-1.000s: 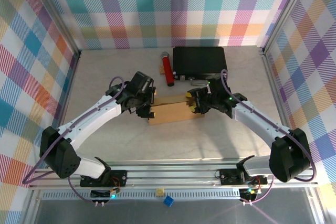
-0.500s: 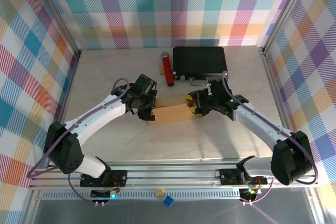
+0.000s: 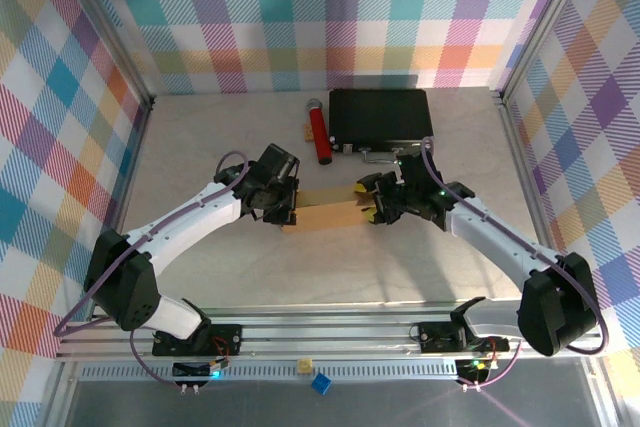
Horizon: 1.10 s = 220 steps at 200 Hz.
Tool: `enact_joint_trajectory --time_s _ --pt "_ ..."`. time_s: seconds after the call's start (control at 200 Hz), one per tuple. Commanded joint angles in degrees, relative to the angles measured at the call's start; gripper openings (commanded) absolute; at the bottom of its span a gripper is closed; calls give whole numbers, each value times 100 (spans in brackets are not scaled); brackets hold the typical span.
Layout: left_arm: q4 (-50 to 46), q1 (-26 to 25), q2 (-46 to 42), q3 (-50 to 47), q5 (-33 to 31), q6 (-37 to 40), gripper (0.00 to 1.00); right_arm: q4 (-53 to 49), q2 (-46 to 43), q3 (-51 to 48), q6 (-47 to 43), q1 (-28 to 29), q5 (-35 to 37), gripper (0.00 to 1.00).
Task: Fold the paper box
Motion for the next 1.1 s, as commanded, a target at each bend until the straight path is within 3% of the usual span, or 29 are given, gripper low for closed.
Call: enact_joint_trajectory --time_s 0.0,0.26,0.375,0.755,0.95,1.095 --pt "-159 -69 -102 -154 -117 -1184 54 -715 -150 -27 -344 -137 97 60" --pt "-133 -67 -78 -146 -144 -1188 54 -839 -632 -256 -949 -930 -397 71" --pt "-99 -65 -62 -155 -152 -1192 54 -844 -679 -405 -1088 -1153 -697 66" --pt "-19 -47 -90 -207 -143 -1201 55 -896 -809 -554 -1313 -1465 -658 47" --pt "16 -9 -75 -215 -126 -1182 55 -1037 -885 -454 -1479 -1487 -675 47" --pt "59 23 -32 -208 -112 -1184 55 -1188 -962 -478 -1615 -1542 -787 53"
